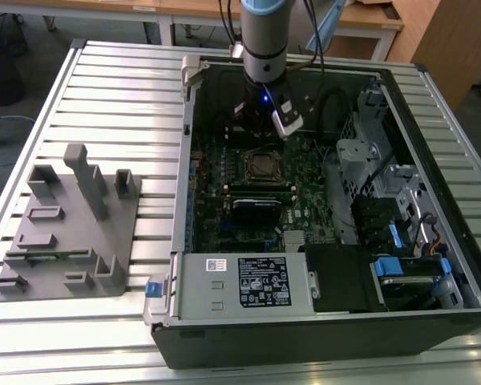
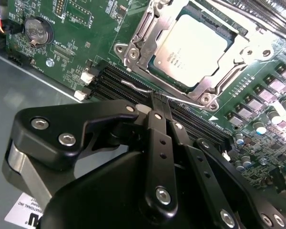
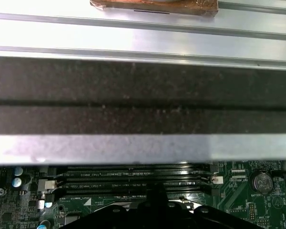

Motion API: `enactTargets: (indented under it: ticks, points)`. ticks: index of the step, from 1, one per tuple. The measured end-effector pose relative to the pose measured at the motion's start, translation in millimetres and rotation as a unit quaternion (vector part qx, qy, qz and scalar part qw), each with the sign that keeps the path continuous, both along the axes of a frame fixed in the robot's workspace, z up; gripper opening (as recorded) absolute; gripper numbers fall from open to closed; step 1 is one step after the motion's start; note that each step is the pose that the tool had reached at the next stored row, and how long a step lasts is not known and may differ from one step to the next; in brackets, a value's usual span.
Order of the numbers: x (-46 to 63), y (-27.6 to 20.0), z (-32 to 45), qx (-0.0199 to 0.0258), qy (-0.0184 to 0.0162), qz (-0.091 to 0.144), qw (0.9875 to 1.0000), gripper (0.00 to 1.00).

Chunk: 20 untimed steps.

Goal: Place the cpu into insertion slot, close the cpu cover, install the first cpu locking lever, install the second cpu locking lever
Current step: 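Install the first cpu locking lever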

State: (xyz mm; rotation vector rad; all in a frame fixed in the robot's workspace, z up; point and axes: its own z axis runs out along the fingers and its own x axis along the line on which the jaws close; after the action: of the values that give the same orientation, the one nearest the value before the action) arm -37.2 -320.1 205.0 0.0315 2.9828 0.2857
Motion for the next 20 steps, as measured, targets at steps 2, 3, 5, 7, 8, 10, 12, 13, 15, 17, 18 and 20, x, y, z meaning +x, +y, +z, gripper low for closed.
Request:
enactTargets:
  ticks: [2, 3, 5, 7, 8, 10, 12, 13, 15, 17, 18, 20]
  points:
    - [0.4, -0.4, -0.7, -0.0001, 0.0001, 0.0, 1.0, 0.11]
    - [0.7, -0.5, -1.3, -0.0001, 0.0, 0.0, 1.0, 0.11]
    - [1.2, -0.9, -2.3, -0.0001, 0.0001, -0.001, 1.0, 0.11]
    - [1.7, -1.3, -3.6, -0.0001, 0.0, -0.001, 1.0, 0.11]
    - [1.8, -1.4, -4.1, -0.0001, 0.0, -0.001, 1.0, 0.11]
    - [1.8, -1.5, -4.2, -0.0001, 0.0001, -0.001, 1.0, 0.11]
    - [1.8, -1.5, -4.2, -0.0002, 0.0001, -0.001, 1.0, 0.11]
    - [2.0, -1.5, -4.3, -0.0002, 0.0002, -0.001, 1.0, 0.11]
    - [3.4, -1.4, -4.6, 0.0, 0.0, -0.002, 1.0, 0.11]
    - [5.1, -1.5, -4.7, 0.0, 0.0, -0.004, 1.0, 0.11]
    - [5.3, -1.5, -4.7, -0.0001, 0.0, -0.004, 1.0, 0.11]
    - [5.3, -1.5, -4.7, -0.0001, 0.0001, -0.005, 1.0, 0.11]
